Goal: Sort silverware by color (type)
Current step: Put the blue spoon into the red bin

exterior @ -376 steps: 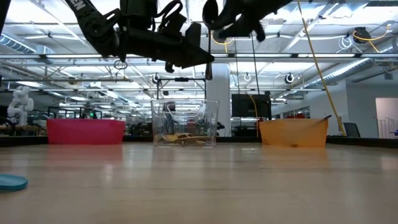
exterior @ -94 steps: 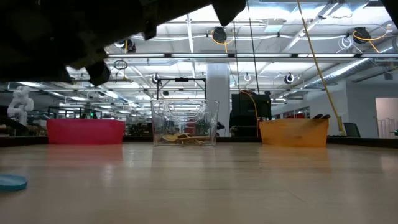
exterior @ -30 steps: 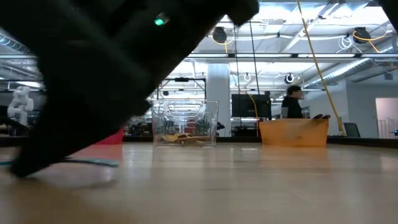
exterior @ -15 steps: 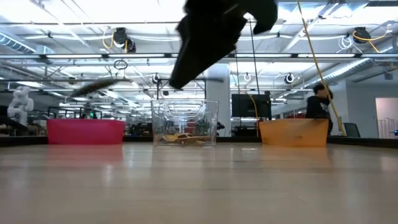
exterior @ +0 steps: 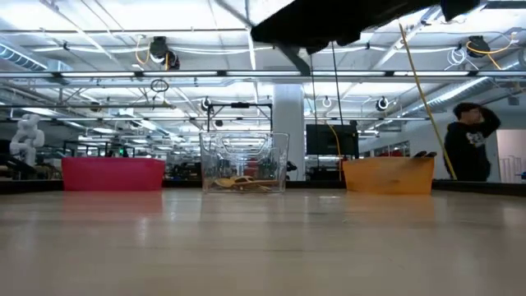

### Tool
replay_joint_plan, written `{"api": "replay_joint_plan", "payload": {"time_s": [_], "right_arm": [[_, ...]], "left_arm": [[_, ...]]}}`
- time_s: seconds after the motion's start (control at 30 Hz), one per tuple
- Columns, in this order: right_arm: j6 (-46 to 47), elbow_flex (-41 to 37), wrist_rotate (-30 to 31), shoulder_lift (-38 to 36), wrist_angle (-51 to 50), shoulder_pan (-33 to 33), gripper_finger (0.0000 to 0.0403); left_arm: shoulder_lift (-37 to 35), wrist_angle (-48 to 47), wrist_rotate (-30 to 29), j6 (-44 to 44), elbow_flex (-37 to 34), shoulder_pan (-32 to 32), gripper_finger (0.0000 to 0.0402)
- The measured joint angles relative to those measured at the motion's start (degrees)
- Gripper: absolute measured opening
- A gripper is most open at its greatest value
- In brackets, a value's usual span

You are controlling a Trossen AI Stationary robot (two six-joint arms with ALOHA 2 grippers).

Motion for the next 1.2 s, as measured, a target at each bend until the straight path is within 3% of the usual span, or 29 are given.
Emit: {"api": "replay_joint_plan", "payload": {"time_s": [0.13, 0.27, 0.43, 0.63, 0.83, 0.93, 1.03, 1.2], "right_arm": [[-6.8, -6.5, -0.2, -1.3, 16.0, -0.2, 0.0024], [-12.9, -8.9, -0.4, -3.6, 23.5, -0.4, 0.0024], [-18.2, -10.2, -5.4, -8.1, 24.7, -0.1, 0.0024], [-23.2, -13.1, -8.2, -15.5, 25.6, 0.6, 0.0024], [-24.5, -19.4, -12.4, -21.7, 32.8, 0.6, 0.0024], [-24.4, -22.6, -13.6, -22.4, 40.7, 0.3, 0.0024], [-24.0, -24.1, -13.5, -22.0, 44.8, 0.1, 0.0024], [-23.3, -24.2, -12.3, -19.3, 50.1, 0.1, 0.0024]], "left_arm": [[-1.6, 2.7, 0.0, 2.9, 0.0, 4.4, 0.0173], [-3.0, 8.5, 1.9, 10.5, 0.0, 9.2, 0.0173], [-5.2, 15.2, 8.6, 22.1, 0.0, 13.6, 0.0172], [-8.7, 22.1, 16.3, 32.6, 0.0, 14.3, 0.0172], [-11.8, 28.3, 18.9, 38.6, -1.7, 13.8, 0.0172], [-13.7, 43.1, 25.5, 48.4, -7.5, 15.3, 0.0172], [-14.6, 64.5, 35.6, 59.3, -15.1, 18.7, 0.0172], [-12.0, 98.9, 43.9, 66.5, -24.4, 24.8, 0.0172]]}}
